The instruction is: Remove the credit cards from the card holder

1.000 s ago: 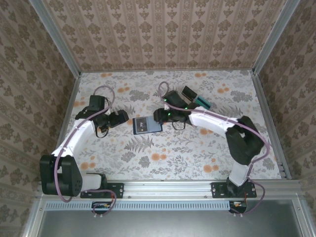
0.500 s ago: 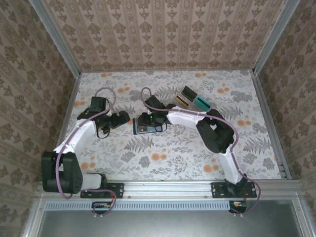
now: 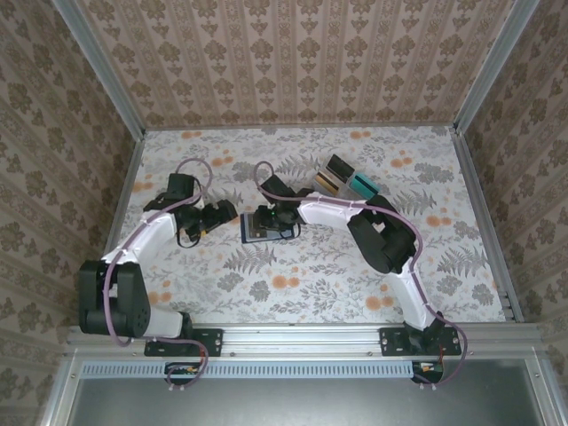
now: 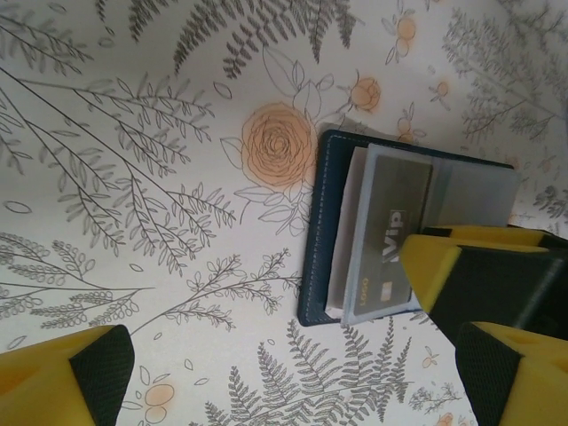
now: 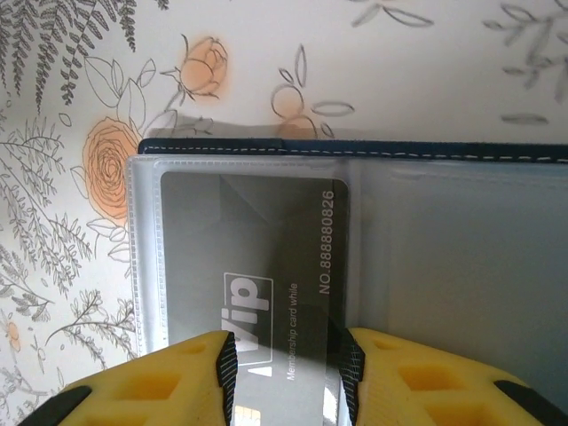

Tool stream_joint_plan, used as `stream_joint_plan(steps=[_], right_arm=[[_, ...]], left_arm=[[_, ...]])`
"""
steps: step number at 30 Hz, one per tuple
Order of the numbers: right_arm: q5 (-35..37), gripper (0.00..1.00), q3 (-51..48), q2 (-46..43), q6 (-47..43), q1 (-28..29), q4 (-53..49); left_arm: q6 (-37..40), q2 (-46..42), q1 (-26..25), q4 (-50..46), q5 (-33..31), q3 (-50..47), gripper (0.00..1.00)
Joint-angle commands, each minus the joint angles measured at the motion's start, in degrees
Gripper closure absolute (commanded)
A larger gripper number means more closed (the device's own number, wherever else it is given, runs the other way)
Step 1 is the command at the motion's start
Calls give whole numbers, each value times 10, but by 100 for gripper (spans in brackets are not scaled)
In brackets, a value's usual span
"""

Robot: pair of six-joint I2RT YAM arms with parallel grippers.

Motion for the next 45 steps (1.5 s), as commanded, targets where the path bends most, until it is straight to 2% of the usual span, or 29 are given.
stream_joint_plan(steps=[1, 5, 12, 14, 18, 22, 34, 45], right_arm=[[-12, 59, -71, -25, 44, 5, -31], [-28, 59, -108, -64, 61, 3, 11], [-13, 59, -142, -134, 55, -8, 59], [-14, 59, -163, -151, 59, -12, 81], [-22, 61, -186, -156, 66, -21, 104], [-43, 65, -200, -148, 73, -28, 131], [-93, 66, -186, -116, 70, -36, 143], [-103, 67, -180, -104, 68, -41, 138]], left_arm=[[-14, 16, -17, 7, 16, 18, 3], [-30, 33, -44, 24, 30, 18, 7], [-67, 73, -79, 74, 86, 13, 21], [-76, 84, -89, 87, 94, 14, 28], [-83, 116, -106, 93, 99, 30, 52], [-94, 133, -109, 100, 97, 32, 66], [-82, 176, -113, 87, 100, 51, 74], [-83, 202, -115, 95, 104, 56, 75]])
